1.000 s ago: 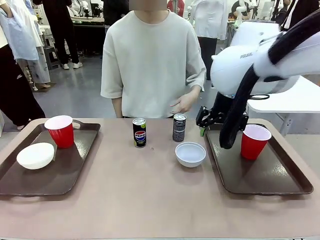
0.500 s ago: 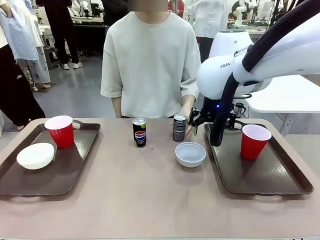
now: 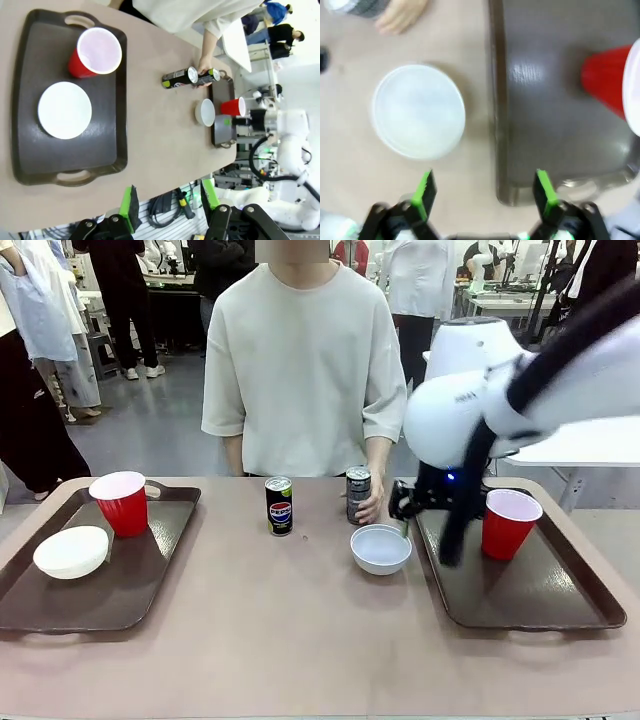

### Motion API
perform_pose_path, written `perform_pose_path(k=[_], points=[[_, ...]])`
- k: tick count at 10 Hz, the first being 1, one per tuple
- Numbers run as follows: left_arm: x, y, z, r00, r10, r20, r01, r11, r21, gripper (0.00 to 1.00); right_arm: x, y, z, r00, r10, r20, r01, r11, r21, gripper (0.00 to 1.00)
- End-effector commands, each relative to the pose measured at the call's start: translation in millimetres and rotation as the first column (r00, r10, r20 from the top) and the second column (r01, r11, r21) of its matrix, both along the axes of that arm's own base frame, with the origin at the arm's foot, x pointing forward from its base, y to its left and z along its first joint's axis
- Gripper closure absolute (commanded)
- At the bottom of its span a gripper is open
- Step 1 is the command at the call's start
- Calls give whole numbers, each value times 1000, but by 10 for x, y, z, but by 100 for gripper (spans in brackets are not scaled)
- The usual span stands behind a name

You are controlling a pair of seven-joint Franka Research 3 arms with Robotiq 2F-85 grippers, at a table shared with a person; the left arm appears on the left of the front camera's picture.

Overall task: Prepare tableware on both trays.
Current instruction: Pick up a Picnic Bowl from the table and place it on a Handle tray.

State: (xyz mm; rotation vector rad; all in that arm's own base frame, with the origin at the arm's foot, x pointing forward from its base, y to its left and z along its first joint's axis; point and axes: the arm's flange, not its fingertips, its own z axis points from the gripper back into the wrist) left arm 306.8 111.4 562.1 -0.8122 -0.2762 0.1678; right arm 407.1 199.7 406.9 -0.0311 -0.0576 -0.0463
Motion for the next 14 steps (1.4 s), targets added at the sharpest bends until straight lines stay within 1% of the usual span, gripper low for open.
perform_pose_path(k=[1, 3, 4, 6, 7, 10, 11, 12, 14], points=[[-17, 14, 12, 1000, -1, 6, 1, 1000, 7, 33, -814, -284, 330, 995, 33, 98, -33, 999, -4, 0], [-17, 14, 12, 1000, -1, 6, 1, 1000, 7, 33, -740, -374, 200, 1000, 13, 27, -13, 1000, 8, 0], [-17, 14, 12, 1000, -1, 6, 1, 1000, 7, 33, -726, -382, 160, 1000, 26, 7, -26, 999, 22, 0], [-17, 14, 12, 1000, -1, 6, 1, 1000, 7, 33, -648, -374, 134, 1000, 16, -18, -15, 999, 42, 0], [-17, 14, 12, 1000, -1, 6, 1, 1000, 7, 33, -806, -388, 219, 999, 12, 32, -13, 1000, 1, 0], [-17, 14, 12, 1000, -1, 6, 1, 1000, 7, 33, -806, -388, 219, 999, 12, 32, -13, 1000, 1, 0], [-17, 14, 12, 1000, -1, 6, 1, 1000, 7, 33, -775, -373, 199, 1000, 16, 22, -16, 1000, 9, 0], [-17, 14, 12, 1000, -1, 6, 1, 1000, 7, 33, -728, -325, 203, 999, 48, 1, -48, 999, 10, 0], [-17, 14, 12, 1000, -1, 6, 1, 1000, 7, 33, -692, -319, 236, 999, 46, 3, -46, 999, 19, 0]])
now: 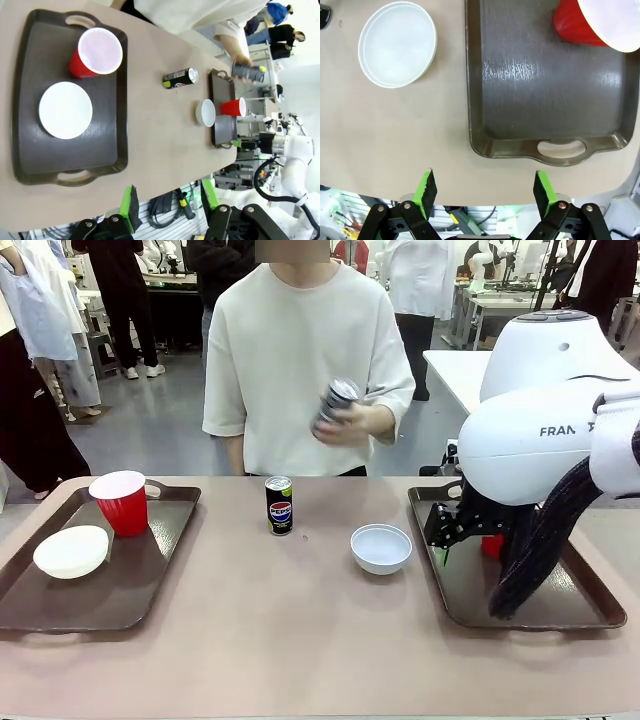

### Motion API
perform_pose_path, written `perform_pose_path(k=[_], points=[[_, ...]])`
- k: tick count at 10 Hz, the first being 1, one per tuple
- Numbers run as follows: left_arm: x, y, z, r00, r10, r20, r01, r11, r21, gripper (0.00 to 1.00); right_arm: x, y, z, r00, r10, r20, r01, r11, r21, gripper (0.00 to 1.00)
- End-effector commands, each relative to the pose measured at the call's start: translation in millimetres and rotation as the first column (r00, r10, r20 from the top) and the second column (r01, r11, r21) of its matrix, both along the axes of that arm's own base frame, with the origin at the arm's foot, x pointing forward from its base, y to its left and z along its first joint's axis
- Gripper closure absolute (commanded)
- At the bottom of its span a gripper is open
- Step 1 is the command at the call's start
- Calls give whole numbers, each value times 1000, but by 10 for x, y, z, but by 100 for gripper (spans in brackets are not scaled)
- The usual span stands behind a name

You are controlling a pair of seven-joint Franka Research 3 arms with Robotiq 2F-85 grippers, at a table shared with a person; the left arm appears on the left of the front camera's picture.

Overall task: Prepare tableware on both trays.
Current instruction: Pick up a Picnic Bowl from the table and place it on a Handle tray.

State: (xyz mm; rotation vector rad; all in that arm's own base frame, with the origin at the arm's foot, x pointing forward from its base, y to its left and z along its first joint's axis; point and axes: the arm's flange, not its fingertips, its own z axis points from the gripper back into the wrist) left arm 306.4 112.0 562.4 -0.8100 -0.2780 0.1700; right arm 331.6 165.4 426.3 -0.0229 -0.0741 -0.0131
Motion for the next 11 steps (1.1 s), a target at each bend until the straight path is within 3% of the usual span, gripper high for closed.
perform_pose_path(k=[1, 6, 11], points=[[-12, 9, 8, 1000, -4, 6, 4, 1000, 5, 33, 65, 13, 51, 1000, 16, -12, -15, 1000, 11, 0], [-12, 9, 8, 1000, -4, 6, 4, 1000, 5, 33, 114, 77, 59, 1000, 16, -17, -16, 1000, 18, 0], [-12, 9, 8, 1000, -4, 6, 4, 1000, 5, 33, 576, 404, -81, 1000, -27, -7, 27, 999, 23, 0]])
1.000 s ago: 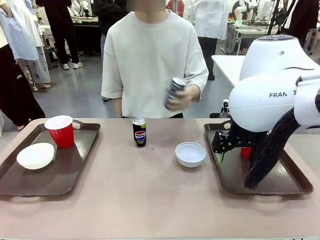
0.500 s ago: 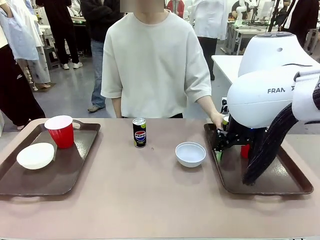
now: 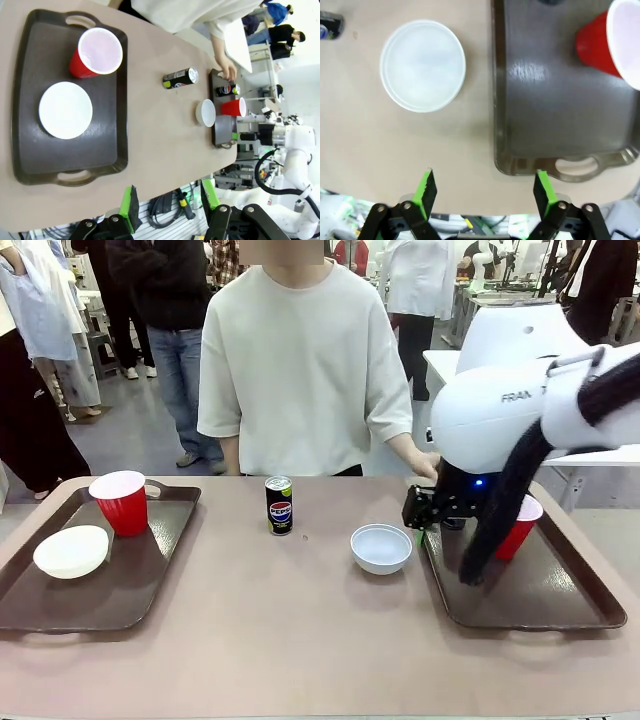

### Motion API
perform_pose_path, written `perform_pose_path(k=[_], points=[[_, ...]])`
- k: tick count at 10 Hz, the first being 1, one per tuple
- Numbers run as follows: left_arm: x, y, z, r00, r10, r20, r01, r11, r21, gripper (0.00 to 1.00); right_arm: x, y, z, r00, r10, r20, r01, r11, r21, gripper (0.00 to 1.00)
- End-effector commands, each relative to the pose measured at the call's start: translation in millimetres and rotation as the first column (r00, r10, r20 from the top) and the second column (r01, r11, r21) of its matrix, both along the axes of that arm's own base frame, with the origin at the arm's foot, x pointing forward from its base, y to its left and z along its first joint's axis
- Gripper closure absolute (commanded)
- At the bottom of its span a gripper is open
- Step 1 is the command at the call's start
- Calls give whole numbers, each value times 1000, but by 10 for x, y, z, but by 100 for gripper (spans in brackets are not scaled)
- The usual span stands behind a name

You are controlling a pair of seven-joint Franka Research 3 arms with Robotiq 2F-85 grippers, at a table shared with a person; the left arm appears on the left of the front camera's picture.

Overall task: Prepare tableware on both trays.
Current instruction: Pick up a Picnic Bowl from the table and place it on a Handle tray.

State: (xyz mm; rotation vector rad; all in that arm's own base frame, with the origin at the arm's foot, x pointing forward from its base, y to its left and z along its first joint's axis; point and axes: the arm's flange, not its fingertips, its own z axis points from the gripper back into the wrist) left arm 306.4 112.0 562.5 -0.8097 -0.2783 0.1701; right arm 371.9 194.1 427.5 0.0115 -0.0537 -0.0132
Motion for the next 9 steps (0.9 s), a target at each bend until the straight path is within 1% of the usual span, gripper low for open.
perform_pose_path(k=[1, 2, 4, 5, 7, 8, 9], points=[[-12, 8, 7, 1000, -5, 6, 4, 1000, 5, 33, 299, 171, -201, 999, -44, 29, 45, 999, -3, 0], [-12, 8, 7, 1000, -5, 6, 4, 1000, 5, 33, 380, 235, -309, 998, -54, 34, 55, 998, -11, 0], [-12, 8, 7, 1000, -5, 6, 4, 1000, 5, 33, 601, 357, -497, 994, -74, 77, 75, 997, -11, 0], [-12, 8, 7, 1000, -5, 6, 4, 1000, 5, 33, 684, 381, -579, 994, -73, 83, 74, 997, -9, 0], [-12, 8, 7, 1000, -5, 6, 4, 1000, 5, 33, 759, 404, -690, 993, -50, 103, 47, 998, 34, 0], [-12, 8, 7, 1000, -5, 6, 4, 1000, 5, 33, 783, 422, -703, 991, -48, 123, 43, 998, 40, 2], [-12, 8, 7, 1000, -5, 6, 4, 1000, 5, 33, 804, 388, -739, 992, -43, 123, 39, 999, 35, 16]])
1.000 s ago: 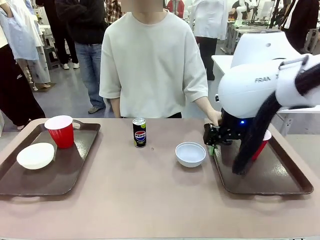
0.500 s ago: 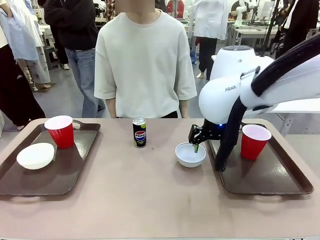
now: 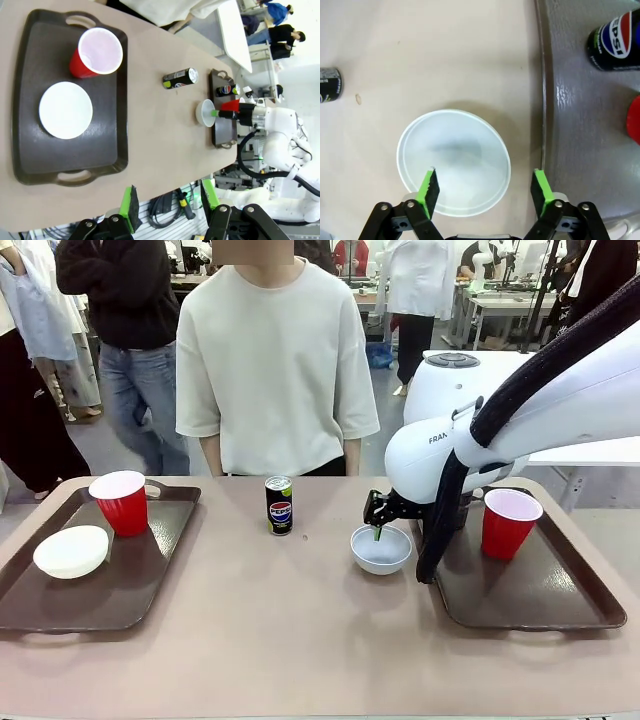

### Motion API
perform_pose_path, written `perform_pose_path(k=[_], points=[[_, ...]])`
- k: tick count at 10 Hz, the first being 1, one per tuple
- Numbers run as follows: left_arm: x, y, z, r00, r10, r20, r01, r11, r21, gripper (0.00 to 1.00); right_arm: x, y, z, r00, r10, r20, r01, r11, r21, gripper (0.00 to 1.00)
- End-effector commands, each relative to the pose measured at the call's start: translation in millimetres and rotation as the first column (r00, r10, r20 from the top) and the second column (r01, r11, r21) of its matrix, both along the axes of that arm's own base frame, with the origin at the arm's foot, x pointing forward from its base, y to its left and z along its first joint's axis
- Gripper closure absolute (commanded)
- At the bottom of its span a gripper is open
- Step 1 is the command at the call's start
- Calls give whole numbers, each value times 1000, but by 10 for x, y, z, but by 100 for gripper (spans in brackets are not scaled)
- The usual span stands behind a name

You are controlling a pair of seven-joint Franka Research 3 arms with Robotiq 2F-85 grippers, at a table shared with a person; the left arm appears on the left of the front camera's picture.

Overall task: Prepare tableware on both trays.
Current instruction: Pick up a Picnic Bowl from the table and place it on a Handle tray.

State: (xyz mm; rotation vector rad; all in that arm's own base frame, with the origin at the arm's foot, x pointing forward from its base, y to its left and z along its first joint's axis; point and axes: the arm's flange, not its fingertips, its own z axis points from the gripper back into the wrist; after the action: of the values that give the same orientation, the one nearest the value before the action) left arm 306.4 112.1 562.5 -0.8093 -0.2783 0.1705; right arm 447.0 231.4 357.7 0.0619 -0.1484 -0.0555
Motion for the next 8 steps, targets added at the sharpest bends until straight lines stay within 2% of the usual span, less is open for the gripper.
perform_pose_path(k=[1, 2, 3, 5, 6, 8], points=[[-12, 8, 8, 1000, -5, 6, 5, 1000, 4, 33, 71, 8, -65, 1000, 0, 25, 0, 1000, -19, 60], [-12, 8, 8, 1000, -5, 6, 5, 1000, 4, 33, 79, -1, -99, 1000, 2, 17, -2, 1000, -14, 74], [-12, 8, 8, 1000, -5, 6, 5, 1000, 4, 33, 83, -9, -120, 1000, 3, 13, -3, 1000, -11, 100], [-12, 8, 8, 1000, -5, 6, 5, 1000, 4, 33, 86, -33, -155, 1000, 8, 6, -8, 1000, -7, 100], [-12, 8, 8, 1000, -5, 6, 5, 1000, 4, 33, 72, -29, -158, 1000, 12, 3, -12, 1000, -4, 96], [-12, 8, 8, 1000, -5, 6, 5, 1000, 4, 33, 60, -29, -170, 1000, 18, 1, -18, 1000, -4, 100]])
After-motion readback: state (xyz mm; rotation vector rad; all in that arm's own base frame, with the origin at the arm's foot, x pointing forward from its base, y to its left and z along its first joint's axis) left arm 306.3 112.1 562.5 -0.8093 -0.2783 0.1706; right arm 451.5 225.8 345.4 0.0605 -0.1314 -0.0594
